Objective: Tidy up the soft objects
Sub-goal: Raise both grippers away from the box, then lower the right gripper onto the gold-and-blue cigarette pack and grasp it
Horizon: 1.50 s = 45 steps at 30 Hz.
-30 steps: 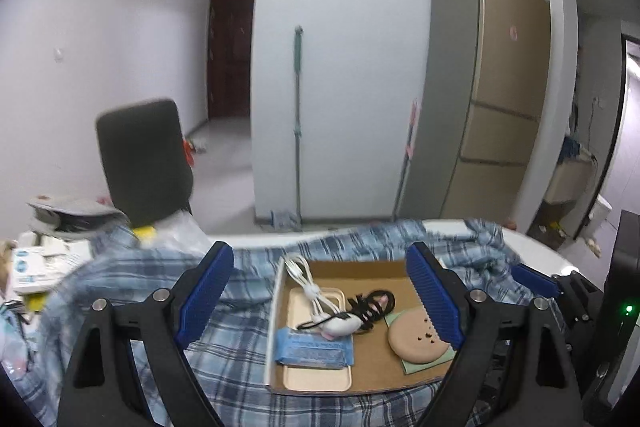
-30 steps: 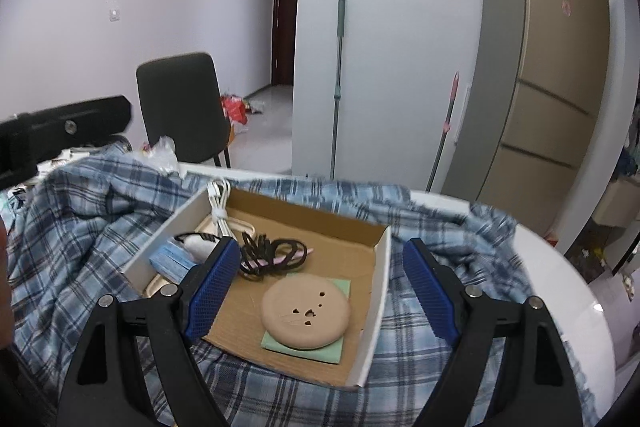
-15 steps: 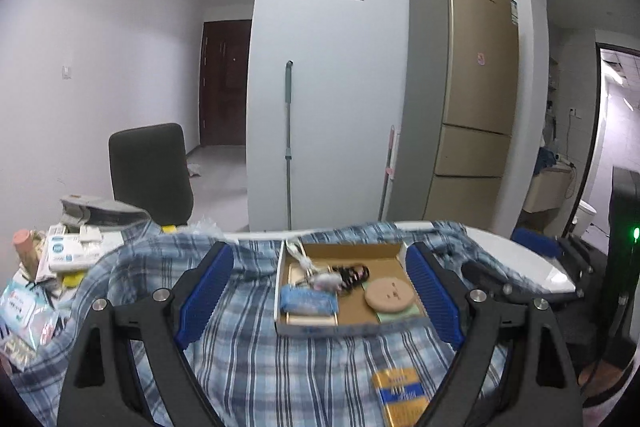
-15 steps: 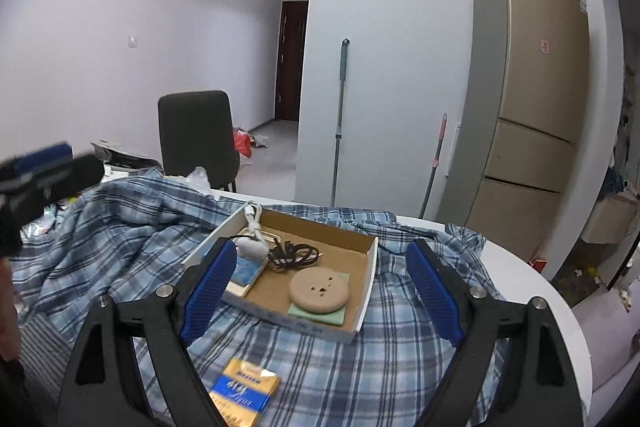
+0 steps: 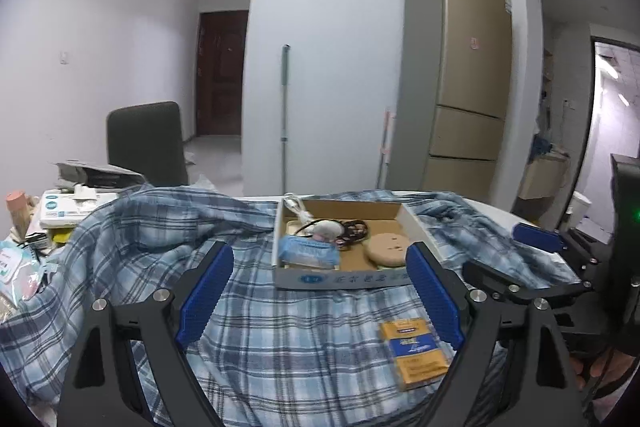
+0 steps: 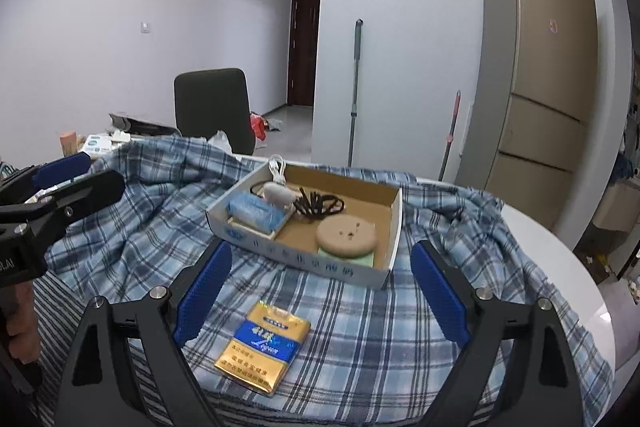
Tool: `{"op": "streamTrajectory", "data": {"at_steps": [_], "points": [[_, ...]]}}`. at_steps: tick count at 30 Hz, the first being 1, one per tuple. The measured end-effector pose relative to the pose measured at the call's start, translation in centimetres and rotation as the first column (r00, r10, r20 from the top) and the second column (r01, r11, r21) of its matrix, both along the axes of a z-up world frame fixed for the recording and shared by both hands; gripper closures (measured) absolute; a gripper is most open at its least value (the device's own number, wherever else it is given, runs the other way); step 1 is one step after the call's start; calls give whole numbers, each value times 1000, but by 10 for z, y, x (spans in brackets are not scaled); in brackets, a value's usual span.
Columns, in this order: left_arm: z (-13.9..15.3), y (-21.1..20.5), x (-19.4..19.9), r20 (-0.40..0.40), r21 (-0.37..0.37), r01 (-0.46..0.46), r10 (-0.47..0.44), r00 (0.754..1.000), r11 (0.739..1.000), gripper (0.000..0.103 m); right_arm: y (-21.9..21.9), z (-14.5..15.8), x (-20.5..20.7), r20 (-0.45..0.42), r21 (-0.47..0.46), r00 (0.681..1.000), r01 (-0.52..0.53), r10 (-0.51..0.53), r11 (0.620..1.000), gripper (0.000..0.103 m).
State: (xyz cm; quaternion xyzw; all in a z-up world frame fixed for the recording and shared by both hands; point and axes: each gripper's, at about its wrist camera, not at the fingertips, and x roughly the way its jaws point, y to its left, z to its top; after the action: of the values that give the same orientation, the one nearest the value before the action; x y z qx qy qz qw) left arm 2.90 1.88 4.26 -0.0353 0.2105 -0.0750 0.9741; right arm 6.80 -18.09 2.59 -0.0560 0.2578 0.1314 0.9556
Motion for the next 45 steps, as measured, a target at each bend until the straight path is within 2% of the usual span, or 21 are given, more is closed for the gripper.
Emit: {"op": "streamTrajectory", "data": {"at_steps": [4,6,10,15,17,19,24,26,30,33,39,41,45], "points": [[-18,0,-3,28,41,-72,71,997,997,13,-2,-18,3,-9,1,1000,21,-21,1000,12],[-26,0,-1,24,60,-76,75,997,995,13,-4,-26,7,-37,7,999,27,-27,1000,12],[-42,4,3,14,46,-129,129,992,991,13,-5,-35,10,-63,-5,998,32,-32,999,12],[-46,13,12,-27,6,-118,118,993,993,13,-2,-37,10,-69,-21,997,27,-29,999,12],[-45,15,9,-17,-6,-117,116,993,993,12,-2,-38,10,-81,-20,996,30,-31,999,12],[-44,16,5,1,-20,-102,102,995,995,0,-1,-38,12,-89,-23,996,29,-31,999,12],[-40,12,2,26,-19,-80,81,996,997,0,0,-37,18,-116,-44,991,69,-74,997,12],[-38,12,0,36,-18,-82,83,996,996,0,5,-38,21,-145,-103,983,102,-116,989,12],[-39,16,2,24,-33,-93,94,995,995,0,14,-48,28,-254,-132,959,95,-126,987,12],[-38,21,1,33,-50,-110,112,993,993,0,19,-59,30,-337,-92,936,80,-107,993,17],[-42,19,7,0,-34,-113,113,994,993,0,36,-77,28,-388,-85,917,60,-88,995,21],[-43,19,9,-9,-33,-112,112,994,993,0,42,-84,28,-406,-86,911,42,-73,995,28],[-42,21,6,2,-47,-112,112,994,993,0,42,-93,30,-430,-74,900,45,-73,996,33]]}}
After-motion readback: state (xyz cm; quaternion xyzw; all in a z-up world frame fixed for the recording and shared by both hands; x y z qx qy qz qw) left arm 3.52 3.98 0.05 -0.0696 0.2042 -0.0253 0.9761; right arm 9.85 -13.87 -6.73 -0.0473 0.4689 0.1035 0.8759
